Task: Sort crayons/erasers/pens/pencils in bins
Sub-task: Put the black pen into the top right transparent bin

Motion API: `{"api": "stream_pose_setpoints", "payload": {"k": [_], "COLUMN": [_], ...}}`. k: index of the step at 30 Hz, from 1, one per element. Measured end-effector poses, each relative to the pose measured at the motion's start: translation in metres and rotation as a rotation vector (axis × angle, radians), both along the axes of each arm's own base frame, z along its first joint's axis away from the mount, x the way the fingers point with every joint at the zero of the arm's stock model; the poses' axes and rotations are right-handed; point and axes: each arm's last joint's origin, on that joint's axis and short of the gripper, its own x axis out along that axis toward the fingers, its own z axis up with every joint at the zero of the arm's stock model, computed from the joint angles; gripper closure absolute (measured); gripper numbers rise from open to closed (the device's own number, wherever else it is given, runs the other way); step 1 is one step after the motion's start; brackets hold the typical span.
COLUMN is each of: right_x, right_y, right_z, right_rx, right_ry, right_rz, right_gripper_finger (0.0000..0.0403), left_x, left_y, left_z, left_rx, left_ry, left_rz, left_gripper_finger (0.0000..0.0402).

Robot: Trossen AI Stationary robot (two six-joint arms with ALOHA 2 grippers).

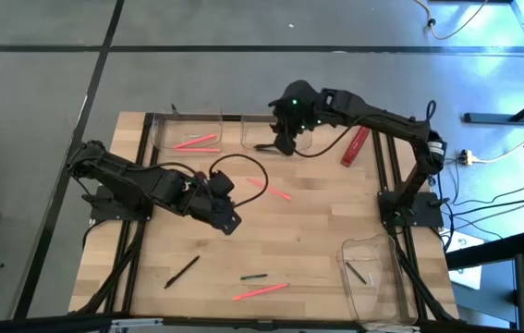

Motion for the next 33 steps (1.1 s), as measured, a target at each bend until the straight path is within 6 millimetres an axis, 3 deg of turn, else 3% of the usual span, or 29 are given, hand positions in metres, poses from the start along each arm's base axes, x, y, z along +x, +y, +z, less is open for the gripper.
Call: {"api": "stream_pose_setpoints", "payload": {"k": [5, 14, 21, 27, 33], "right_x": [0.006, 0.038, 0.053, 0.055, 0.055], "right_y": [-0.014, -0.048, -0.062, -0.063, -0.063], "right_z": [-0.015, -0.088, -0.135, -0.148, -0.147], "right_rx": [-0.052, -0.05, -0.039, -0.021, -0.02], "right_ry": [0.015, 0.18, 0.255, 0.286, 0.284], "right_rz": [0.031, 0.078, 0.109, 0.11, 0.109], "right_gripper_finger": [0.0346, 0.0346, 0.0346, 0.0344, 0.0323], "left_x": [0.0, 0.0, 0.0, -0.001, -0.002], "left_y": [0.005, 0.008, 0.008, 0.008, 0.009], "left_z": [0.003, 0.005, 0.005, 0.004, 0.004], "left_rx": [0.183, 0.268, 0.27, 0.274, 0.277], "left_ry": [-0.066, -0.096, -0.091, -0.08, -0.072], "left_rz": [0.095, 0.139, 0.138, 0.136, 0.135], "left_gripper_finger": [0.0321, 0.0321, 0.0321, 0.0321, 0.0321]}}
